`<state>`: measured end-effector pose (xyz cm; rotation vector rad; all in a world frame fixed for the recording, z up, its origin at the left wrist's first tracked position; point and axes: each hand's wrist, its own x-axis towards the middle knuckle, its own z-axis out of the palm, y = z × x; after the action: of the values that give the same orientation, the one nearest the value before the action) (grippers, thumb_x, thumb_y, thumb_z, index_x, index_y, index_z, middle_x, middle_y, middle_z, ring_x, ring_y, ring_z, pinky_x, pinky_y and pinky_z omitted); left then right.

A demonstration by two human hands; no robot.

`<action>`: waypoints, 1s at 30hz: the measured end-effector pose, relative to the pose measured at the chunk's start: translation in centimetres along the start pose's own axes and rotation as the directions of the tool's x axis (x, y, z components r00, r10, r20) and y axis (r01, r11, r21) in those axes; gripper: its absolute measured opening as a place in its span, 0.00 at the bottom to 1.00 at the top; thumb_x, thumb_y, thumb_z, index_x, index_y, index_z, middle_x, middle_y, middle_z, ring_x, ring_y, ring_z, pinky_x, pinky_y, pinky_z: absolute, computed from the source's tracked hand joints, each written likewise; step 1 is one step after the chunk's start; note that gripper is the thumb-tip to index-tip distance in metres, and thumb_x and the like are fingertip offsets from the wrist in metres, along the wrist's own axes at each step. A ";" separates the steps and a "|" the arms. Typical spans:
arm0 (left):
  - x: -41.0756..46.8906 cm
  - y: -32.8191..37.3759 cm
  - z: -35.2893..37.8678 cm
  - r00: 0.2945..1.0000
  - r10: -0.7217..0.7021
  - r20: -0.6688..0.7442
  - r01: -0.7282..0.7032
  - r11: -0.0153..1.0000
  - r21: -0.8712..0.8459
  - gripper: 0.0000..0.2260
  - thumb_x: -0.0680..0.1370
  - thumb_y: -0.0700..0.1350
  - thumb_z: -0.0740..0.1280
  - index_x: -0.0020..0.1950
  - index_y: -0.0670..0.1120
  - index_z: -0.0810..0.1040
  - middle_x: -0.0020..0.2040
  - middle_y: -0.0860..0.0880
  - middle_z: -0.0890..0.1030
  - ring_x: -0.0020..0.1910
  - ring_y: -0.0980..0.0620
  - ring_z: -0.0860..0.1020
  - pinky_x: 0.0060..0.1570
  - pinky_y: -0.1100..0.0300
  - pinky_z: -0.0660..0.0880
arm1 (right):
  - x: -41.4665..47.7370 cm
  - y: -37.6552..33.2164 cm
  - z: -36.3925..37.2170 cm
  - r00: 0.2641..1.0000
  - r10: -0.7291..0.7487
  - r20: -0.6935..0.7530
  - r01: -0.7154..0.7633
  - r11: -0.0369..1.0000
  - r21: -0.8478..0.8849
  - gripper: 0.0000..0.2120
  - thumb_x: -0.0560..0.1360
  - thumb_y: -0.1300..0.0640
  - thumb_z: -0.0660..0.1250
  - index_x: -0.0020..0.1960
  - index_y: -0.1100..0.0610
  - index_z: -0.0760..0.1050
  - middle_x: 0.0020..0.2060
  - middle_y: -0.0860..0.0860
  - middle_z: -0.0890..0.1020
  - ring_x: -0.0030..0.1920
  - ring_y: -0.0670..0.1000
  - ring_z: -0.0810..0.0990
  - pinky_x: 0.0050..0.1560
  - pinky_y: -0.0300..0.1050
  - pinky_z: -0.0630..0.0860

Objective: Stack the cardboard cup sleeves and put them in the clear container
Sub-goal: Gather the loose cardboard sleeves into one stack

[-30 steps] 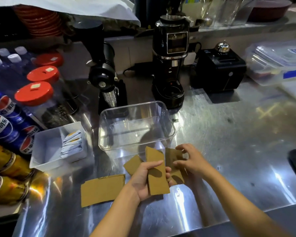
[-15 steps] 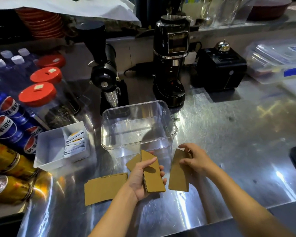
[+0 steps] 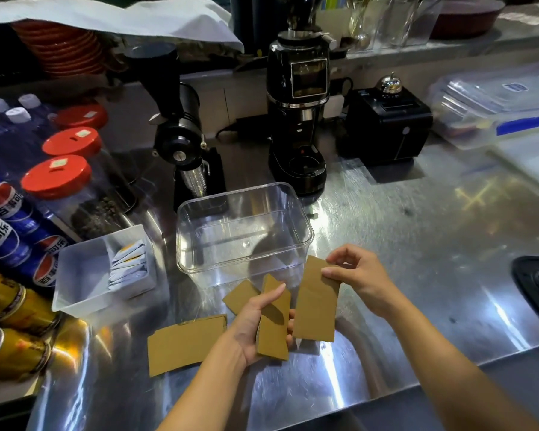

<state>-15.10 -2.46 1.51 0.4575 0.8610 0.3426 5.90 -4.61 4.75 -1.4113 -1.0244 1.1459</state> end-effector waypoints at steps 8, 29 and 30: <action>-0.9 -0.3 0.2 0.984 0.060 0.166 -0.049 0.997 -0.066 0.23 0.67 0.51 0.75 0.57 0.40 0.80 0.49 0.40 0.84 0.47 0.43 0.82 0.51 0.45 0.79 | -0.7 1.1 3.7 0.999 0.032 0.006 -0.032 0.999 0.025 0.12 0.63 0.70 0.73 0.36 0.56 0.75 0.34 0.56 0.76 0.35 0.49 0.74 0.32 0.32 0.73; -5.0 0.3 -4.2 0.936 0.350 -0.015 -0.330 0.867 -0.373 0.22 0.64 0.36 0.72 0.55 0.53 0.76 0.39 0.40 0.78 0.34 0.45 0.78 0.37 0.51 0.78 | -0.6 4.2 11.0 0.985 0.075 0.154 0.110 0.410 -0.906 0.29 0.59 0.36 0.68 0.51 0.55 0.68 0.51 0.54 0.75 0.54 0.56 0.73 0.49 0.50 0.67; -5.0 0.3 -4.3 0.934 0.357 -0.032 -0.342 0.861 -0.376 0.22 0.63 0.36 0.72 0.54 0.52 0.75 0.39 0.40 0.79 0.34 0.46 0.77 0.36 0.53 0.77 | -0.6 4.2 11.4 0.985 0.079 0.156 0.115 0.375 -0.920 0.30 0.59 0.37 0.69 0.50 0.55 0.67 0.52 0.54 0.75 0.54 0.56 0.72 0.47 0.49 0.65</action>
<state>-21.58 -3.44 2.45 0.2564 0.6495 0.8192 -5.29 -3.67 0.19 -2.1756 -2.0170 0.6057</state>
